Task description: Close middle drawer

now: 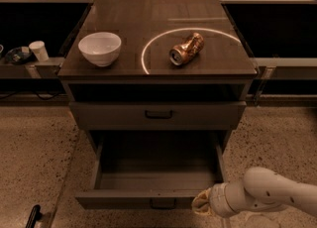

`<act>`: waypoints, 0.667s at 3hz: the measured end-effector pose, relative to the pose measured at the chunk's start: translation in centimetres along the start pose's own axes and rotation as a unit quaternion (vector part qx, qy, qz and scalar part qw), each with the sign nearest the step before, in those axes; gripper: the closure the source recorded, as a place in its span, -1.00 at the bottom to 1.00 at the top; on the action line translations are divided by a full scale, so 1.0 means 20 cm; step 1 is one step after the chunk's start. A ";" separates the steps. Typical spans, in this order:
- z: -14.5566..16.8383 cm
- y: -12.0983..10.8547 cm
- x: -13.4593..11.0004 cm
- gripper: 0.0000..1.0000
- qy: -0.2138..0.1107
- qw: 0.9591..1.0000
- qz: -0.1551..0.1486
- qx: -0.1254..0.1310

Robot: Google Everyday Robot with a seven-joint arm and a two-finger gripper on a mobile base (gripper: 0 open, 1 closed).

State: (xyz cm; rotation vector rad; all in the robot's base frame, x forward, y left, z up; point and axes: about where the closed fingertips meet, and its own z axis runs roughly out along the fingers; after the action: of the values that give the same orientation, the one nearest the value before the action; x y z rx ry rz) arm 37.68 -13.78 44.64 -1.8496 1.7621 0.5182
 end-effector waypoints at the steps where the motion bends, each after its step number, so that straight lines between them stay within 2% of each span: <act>1: 0.10 0.01 0.10 1.00 0.018 1.000 0.004 0.006; 2: 0.21 -0.06 0.13 0.51 0.023 0.997 0.030 0.068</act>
Offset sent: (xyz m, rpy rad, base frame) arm 0.0402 -0.0045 -0.0565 -0.0537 -0.1869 -0.2348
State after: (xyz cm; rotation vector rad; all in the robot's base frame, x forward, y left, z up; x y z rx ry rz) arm 39.47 -13.31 39.83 -1.7337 1.8403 0.3702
